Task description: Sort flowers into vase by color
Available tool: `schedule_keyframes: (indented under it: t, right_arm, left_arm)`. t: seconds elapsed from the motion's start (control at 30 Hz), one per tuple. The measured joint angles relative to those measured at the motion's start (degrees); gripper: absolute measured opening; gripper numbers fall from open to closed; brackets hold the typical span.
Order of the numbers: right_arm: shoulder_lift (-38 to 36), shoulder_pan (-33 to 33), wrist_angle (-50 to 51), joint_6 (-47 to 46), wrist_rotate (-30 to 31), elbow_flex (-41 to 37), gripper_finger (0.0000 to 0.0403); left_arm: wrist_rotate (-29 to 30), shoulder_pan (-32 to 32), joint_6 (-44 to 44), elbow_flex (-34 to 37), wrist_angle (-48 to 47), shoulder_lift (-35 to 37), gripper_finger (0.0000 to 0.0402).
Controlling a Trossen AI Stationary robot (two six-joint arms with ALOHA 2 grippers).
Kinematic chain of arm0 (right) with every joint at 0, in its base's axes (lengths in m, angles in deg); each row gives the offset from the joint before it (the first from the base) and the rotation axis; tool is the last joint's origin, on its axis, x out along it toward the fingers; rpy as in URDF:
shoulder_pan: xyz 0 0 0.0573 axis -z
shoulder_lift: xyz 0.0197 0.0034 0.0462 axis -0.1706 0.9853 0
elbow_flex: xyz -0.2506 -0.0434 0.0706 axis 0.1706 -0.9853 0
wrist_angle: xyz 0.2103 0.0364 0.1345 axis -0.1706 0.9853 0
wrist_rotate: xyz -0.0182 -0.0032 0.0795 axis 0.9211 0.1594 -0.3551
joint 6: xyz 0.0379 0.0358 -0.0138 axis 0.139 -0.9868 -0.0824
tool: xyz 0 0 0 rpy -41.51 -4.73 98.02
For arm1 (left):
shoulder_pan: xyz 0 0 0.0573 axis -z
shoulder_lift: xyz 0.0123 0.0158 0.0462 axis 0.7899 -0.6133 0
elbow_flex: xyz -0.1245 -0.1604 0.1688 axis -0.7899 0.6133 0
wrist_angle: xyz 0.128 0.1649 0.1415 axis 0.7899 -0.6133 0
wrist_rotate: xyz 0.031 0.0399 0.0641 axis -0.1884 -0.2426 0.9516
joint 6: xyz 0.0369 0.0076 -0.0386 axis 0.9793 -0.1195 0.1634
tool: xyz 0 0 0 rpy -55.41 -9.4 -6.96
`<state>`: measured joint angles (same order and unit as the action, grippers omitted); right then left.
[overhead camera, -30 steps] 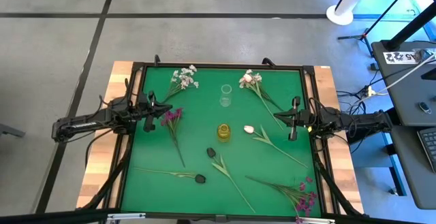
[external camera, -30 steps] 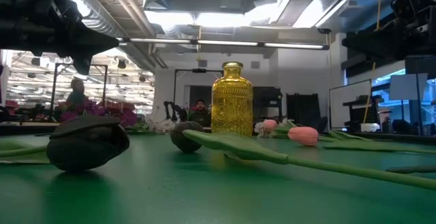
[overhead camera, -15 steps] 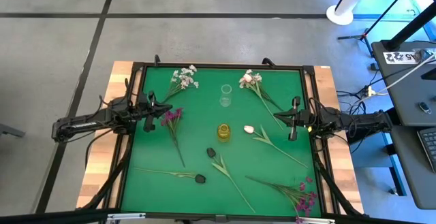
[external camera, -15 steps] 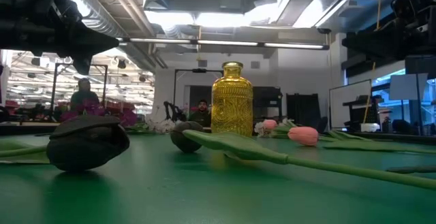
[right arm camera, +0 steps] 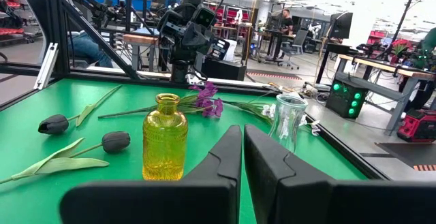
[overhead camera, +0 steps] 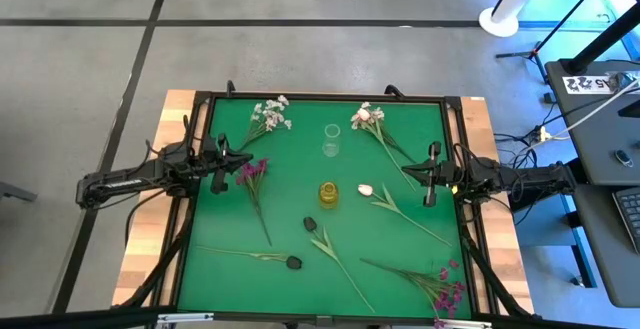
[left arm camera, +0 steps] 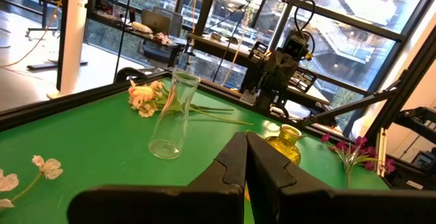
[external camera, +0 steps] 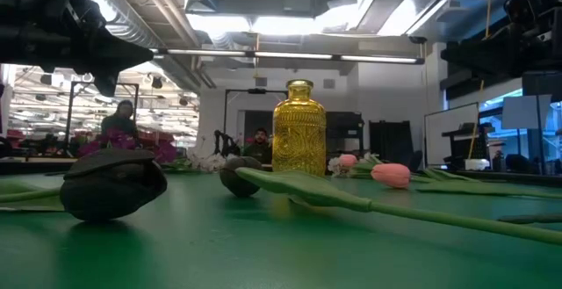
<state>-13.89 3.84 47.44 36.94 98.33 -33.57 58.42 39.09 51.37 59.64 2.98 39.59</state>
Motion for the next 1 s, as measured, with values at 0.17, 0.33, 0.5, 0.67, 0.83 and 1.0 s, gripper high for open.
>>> schedule_keyframes:
  t: [0.17, 0.33, 0.5, 0.67, 0.83, 1.0]
  right_arm:
    - [0.0, -0.01, 0.0, -0.01, 0.0, 0.0, 0.0019]
    - [0.0, 0.0, 0.0, -0.02, 0.0, 0.0, 0.0019]
    - [0.0, -0.02, 0.0, 0.0, 0.0, 0.0, 0.0019]
    - [0.0, -0.01, -0.47, -0.1, 0.32, 0.0, 0.0019]
    - [0.0, -0.01, -5.92, -3.22, -3.63, 0.0, 0.0019]
    - [0.0, -0.02, -12.03, -5.44, -10.19, 0.0, 0.0019]
  left_arm:
    - [0.0, -0.01, 0.0, 0.02, 0.0, -0.02, 0.0]
    - [-0.01, -0.01, 0.0, 0.01, 0.0, 0.0, 0.0]
    - [-0.01, -0.02, 0.0, 0.01, 0.02, 0.0, 0.0]
    - [0.0, -0.02, 0.0, 0.01, 0.02, 0.0, 0.0]
    - [-0.01, -0.01, 0.0, 0.0, 0.01, -0.01, 0.0]
    - [-0.02, -0.02, 0.0, 0.02, 0.02, 0.0, 0.0]
